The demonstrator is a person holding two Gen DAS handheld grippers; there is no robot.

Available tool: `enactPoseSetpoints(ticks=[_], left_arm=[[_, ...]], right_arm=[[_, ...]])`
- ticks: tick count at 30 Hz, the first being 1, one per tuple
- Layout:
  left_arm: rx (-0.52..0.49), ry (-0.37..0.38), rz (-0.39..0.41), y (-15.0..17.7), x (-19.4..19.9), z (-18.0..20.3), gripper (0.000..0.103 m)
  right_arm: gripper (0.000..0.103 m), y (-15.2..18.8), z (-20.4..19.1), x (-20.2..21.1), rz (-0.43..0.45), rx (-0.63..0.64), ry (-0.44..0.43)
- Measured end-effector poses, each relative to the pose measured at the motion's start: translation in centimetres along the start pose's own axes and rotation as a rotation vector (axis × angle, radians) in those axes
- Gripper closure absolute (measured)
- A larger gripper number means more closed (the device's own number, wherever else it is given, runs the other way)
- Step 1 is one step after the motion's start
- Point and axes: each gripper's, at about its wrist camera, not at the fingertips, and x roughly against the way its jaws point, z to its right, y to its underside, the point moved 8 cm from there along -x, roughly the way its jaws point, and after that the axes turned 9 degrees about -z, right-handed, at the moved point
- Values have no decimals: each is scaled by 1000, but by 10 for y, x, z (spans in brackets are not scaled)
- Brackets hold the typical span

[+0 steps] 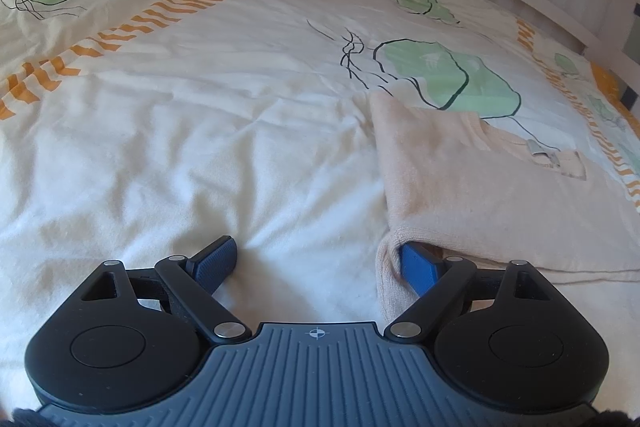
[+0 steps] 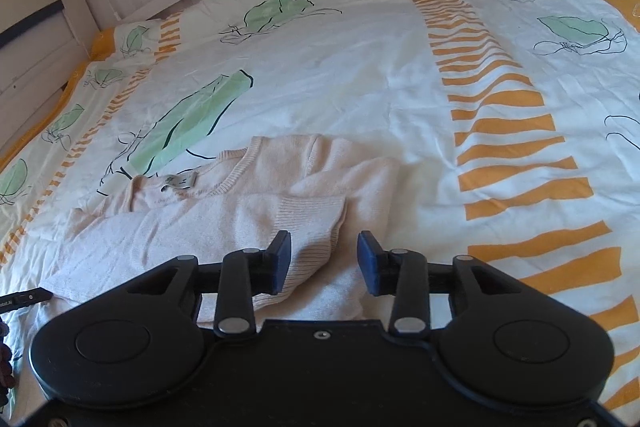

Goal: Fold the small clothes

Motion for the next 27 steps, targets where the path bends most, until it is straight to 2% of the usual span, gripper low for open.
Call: enactPoseSetpoints(ticks=[4, 6, 10, 12, 15, 17, 19, 20, 23, 27], left_arm=[[5, 5, -4, -1, 0, -2, 16], [1, 1, -11, -1, 1, -2, 16], [-12, -22, -37, 1, 7, -3, 16], [-25, -57, -58, 3, 13, -5, 16], [-60, -151, -67, 5, 28, -8, 16], [-83, -158, -19, 0, 42, -4, 15], [-106, -148, 17, -10, 51, 6, 15], [-118, -140, 30, -15, 52, 13, 15], [-147, -109, 40, -29, 45, 35, 13], [-178, -100, 40, -43, 23, 58, 9]], right_arm=[[51, 8, 1, -18, -72, 35, 64], [45, 9, 4, -18, -71, 56, 98], [44, 7, 12, -3, -54, 34, 117], [44, 7, 17, 7, -48, 27, 129], [42, 9, 21, 22, -46, 9, 124], [35, 10, 20, 30, -37, 13, 118], [24, 12, 18, 35, -31, 20, 113], [23, 13, 16, 36, -30, 26, 110], [8, 18, 11, 33, -22, 52, 111], [5, 27, 11, 22, -41, 65, 115]])
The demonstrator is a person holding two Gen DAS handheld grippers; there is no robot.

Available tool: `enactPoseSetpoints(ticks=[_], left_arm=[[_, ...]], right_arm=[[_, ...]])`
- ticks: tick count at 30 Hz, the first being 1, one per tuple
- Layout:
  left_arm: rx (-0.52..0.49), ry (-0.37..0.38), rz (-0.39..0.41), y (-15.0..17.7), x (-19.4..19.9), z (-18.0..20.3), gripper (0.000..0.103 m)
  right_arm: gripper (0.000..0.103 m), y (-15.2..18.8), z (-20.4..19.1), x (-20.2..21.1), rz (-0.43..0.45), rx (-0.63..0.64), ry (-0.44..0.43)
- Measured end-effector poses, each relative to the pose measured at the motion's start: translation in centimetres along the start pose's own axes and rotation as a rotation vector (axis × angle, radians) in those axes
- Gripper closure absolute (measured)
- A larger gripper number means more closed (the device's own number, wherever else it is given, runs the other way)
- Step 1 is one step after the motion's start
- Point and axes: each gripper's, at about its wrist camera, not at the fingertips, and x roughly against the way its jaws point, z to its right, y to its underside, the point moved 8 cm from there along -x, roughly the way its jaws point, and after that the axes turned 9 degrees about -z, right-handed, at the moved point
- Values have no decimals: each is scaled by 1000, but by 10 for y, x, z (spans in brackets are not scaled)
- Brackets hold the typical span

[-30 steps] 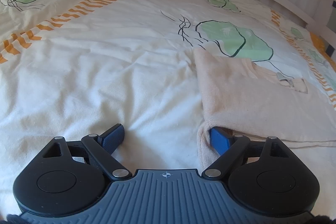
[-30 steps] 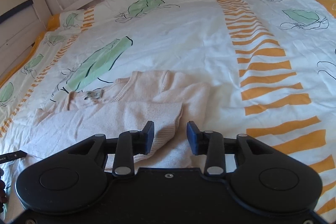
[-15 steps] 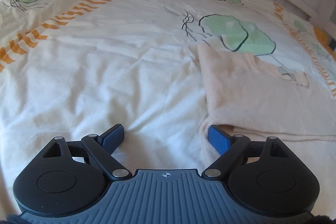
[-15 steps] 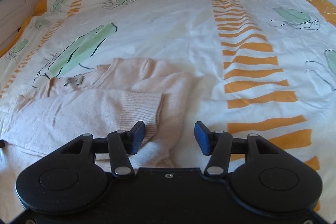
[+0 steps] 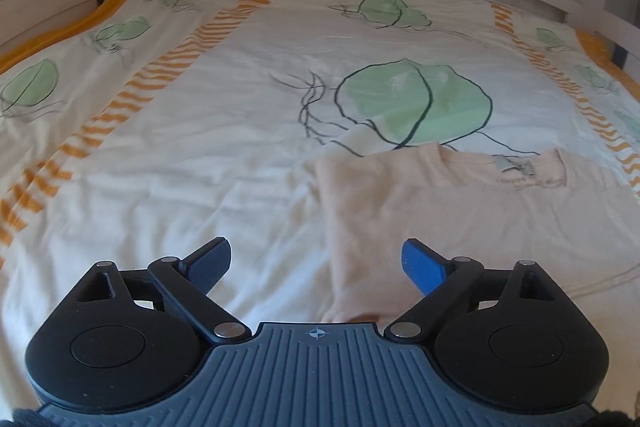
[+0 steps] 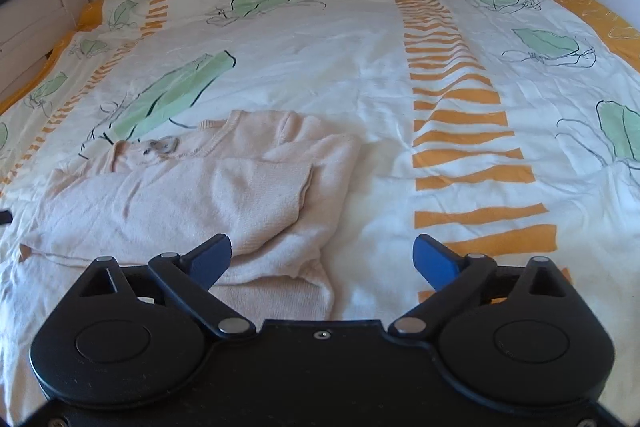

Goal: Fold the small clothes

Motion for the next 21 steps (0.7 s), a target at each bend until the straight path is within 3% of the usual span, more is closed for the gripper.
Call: enactPoseSetpoints(ticks=[7, 11, 14, 18, 21], left_arm=[[37, -13, -73, -4, -42, 0, 6], [149, -41, -135, 7, -66, -28, 0], [171, -15, -114, 14, -66, -35, 0], [148, -23, -85, 17, -64, -32, 0], [141, -28, -52, 20, -63, -31, 0]], right_arm=[[4, -13, -5, 7, 84, 2, -69], [4, -19, -11, 9, 105, 3, -139], [5, -19, -17, 4, 91, 21, -178], [24, -19, -30, -3, 76, 67, -218], [27, -19, -35, -9, 66, 74, -218]])
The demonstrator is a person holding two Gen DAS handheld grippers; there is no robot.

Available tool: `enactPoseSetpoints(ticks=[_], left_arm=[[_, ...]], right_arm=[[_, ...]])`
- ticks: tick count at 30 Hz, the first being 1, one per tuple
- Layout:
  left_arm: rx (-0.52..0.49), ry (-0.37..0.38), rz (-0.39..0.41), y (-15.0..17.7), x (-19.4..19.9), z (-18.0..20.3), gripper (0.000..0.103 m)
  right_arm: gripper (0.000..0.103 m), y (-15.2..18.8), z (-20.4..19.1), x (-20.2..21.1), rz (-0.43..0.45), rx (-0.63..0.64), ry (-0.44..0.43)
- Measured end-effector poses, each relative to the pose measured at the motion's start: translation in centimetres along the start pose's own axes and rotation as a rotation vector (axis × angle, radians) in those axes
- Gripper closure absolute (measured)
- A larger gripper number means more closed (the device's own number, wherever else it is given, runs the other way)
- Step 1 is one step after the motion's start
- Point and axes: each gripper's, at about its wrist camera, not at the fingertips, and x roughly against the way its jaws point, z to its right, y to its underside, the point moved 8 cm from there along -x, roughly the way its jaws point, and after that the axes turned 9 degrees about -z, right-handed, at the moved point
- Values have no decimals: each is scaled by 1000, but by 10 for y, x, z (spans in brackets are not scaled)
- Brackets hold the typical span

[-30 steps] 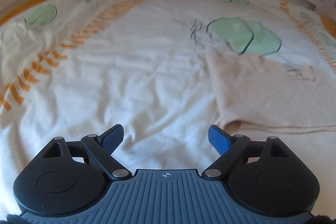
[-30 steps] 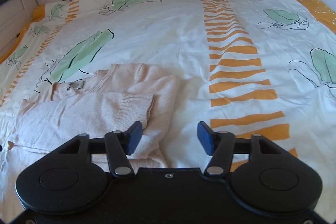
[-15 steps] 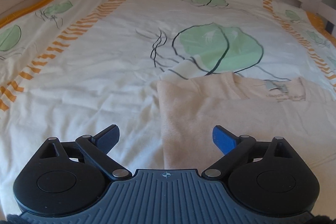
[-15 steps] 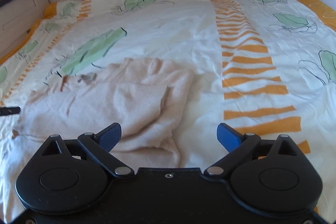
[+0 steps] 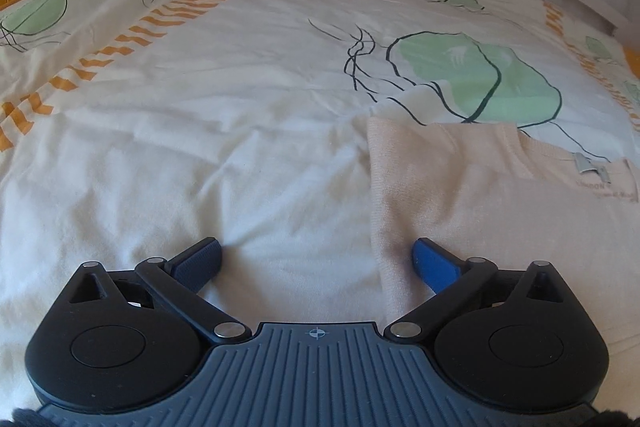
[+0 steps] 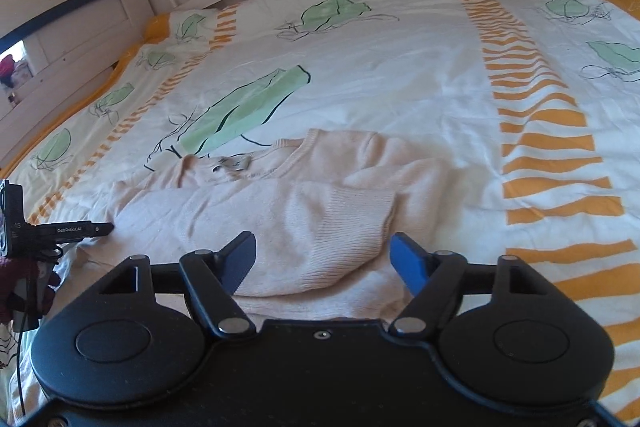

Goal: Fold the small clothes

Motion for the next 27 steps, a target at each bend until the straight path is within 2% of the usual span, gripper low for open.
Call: enactPoseSetpoints(ticks=[7, 10, 14, 18, 20, 24, 27], left_arm=[[2, 1, 37, 0, 0, 1, 0], [3, 2, 38, 1, 0, 1, 0], [3, 3, 37, 0, 0, 1, 0], [2, 2, 38, 0, 0, 1, 0], [2, 2, 38, 0, 0, 1, 0], [2, 1, 36, 0, 0, 1, 0], [0, 1, 31, -1, 0, 1, 0]], right_arm=[[27, 1, 9, -13, -32, -62, -37], [27, -2, 5, -12, -17, -92, -114], [30, -13, -11, 14, 75, -101, -230], [30, -13, -8, 21, 99, -87, -154], [30, -12, -5, 12, 68, -66, -81], [29, -4, 4, -10, 3, -65, -5], [29, 11, 23, -22, -76, -80, 137]])
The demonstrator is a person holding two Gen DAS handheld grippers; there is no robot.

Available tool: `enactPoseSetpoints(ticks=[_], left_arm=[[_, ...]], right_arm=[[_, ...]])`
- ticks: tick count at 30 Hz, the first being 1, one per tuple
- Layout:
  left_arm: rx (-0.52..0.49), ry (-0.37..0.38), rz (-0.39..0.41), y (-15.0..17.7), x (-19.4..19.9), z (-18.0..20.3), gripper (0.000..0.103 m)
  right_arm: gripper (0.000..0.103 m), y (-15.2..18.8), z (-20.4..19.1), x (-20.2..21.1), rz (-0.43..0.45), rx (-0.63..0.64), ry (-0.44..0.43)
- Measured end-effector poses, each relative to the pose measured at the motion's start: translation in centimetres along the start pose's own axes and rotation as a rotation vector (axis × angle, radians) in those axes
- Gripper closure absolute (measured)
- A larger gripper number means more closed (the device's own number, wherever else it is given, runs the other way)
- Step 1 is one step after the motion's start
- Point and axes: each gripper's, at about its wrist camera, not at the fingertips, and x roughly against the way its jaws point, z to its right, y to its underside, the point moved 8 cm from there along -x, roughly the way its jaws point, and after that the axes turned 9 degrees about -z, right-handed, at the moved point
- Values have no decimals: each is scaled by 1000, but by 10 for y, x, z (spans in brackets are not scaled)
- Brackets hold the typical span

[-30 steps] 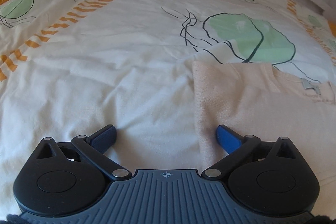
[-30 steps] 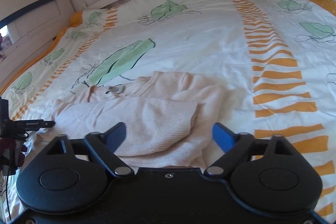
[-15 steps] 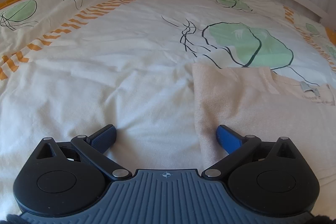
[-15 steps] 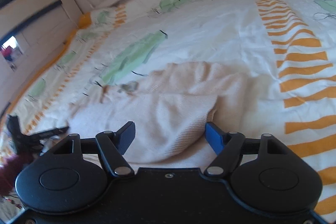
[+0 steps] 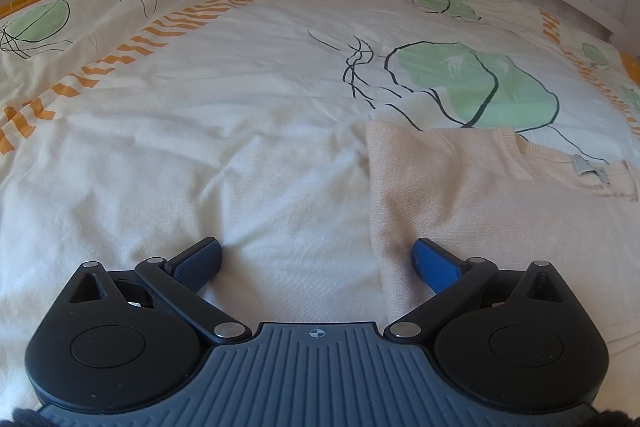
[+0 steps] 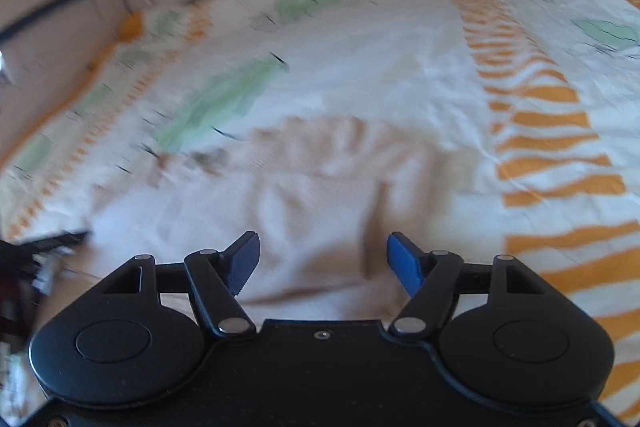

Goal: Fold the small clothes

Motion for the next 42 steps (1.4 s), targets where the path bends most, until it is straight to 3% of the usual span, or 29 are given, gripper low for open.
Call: enactPoseSetpoints(ticks=[6, 11, 17, 25, 35, 38, 42], left_arm=[[-1, 3, -43, 0, 12, -2, 0], [11, 84, -89, 19, 53, -5, 0], [-106, 197, -146, 68, 114, 5, 0], [-68, 289, -218, 128, 161, -3, 0], [-104, 324, -369, 184, 161, 0, 0], [-149, 304, -370, 191, 161, 4, 0], [-127, 305, -375, 194, 157, 5, 0]], right_arm=[[22, 10, 21, 34, 10, -106, 8], [14, 32, 18, 74, -17, -145, -19], [9, 79, 2, 115, -78, -191, -50], [5, 133, -20, 142, -174, -227, -74], [3, 181, -22, 144, -297, -230, -78], [0, 189, -27, 142, -332, -209, -91], [0, 197, -35, 139, -367, -185, -120]])
